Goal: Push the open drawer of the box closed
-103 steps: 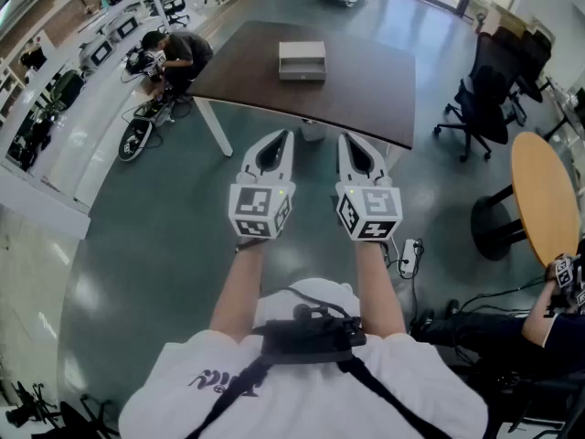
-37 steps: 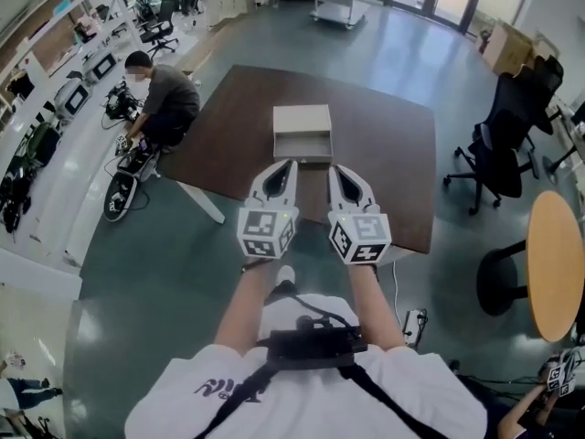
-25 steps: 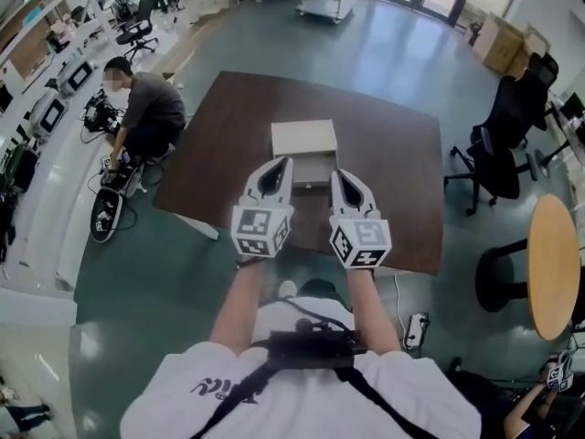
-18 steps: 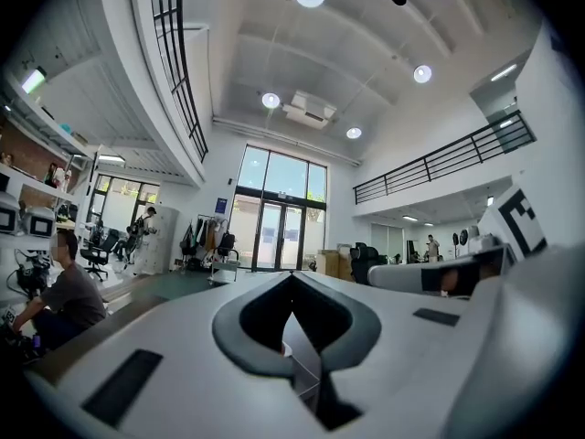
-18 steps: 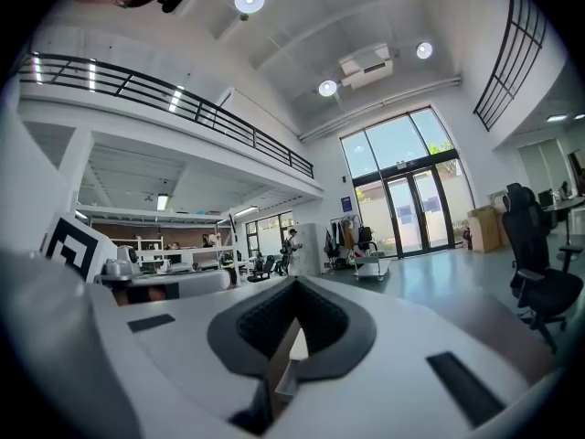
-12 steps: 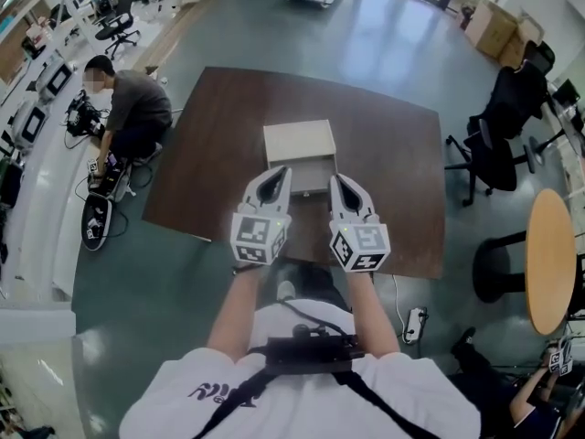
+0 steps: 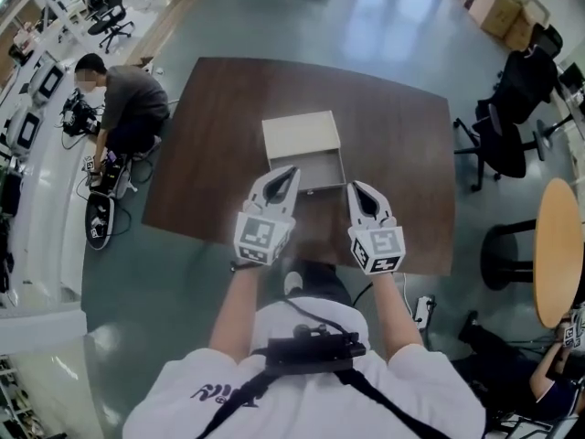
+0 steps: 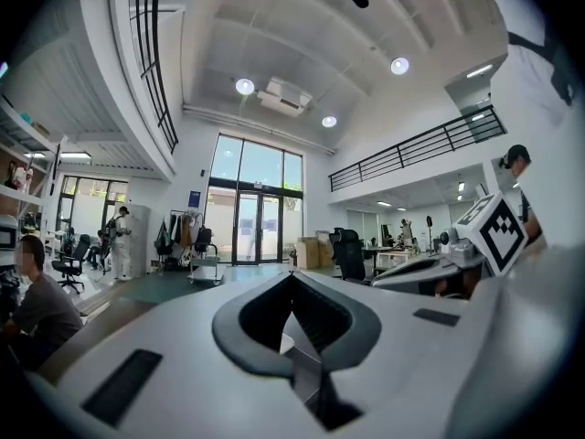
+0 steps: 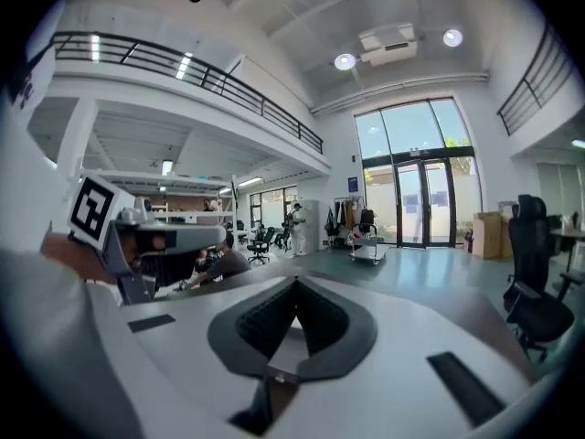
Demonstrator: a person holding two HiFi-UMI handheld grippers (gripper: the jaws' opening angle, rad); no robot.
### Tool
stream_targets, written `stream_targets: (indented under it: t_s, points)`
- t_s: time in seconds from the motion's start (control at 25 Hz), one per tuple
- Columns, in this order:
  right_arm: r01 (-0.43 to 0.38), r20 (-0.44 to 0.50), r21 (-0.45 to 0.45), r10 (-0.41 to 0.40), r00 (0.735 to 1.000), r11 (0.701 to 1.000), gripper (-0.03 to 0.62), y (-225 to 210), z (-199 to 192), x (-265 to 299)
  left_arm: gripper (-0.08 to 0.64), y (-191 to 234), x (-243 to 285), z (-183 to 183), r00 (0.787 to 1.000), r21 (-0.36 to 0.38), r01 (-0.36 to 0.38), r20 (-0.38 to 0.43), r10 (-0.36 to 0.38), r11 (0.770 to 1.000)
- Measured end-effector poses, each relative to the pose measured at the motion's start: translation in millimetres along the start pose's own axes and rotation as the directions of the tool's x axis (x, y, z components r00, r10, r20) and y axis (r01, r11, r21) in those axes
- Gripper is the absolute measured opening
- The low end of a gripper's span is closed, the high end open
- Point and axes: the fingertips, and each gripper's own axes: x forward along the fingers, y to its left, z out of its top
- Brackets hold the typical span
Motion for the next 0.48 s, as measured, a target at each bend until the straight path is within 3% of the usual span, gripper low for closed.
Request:
stream_targets:
  t_s: [0.32,0.48]
  points:
    - [-0.059,-0.136,-0.147,0.039,0.990,0.987,-0.009,-41,-37,-18,0.009,-1,21,-16,0.999,-0.035,0.014,-0.032,-0.015,0.999]
    - [-0.135,-0.219,-0.245,0.081,0.972,0.960,-0.009,-53,-52,-27,0.009,-4,27,-19,0.998,-0.033,0.034,-0.042,-0.035,0.999]
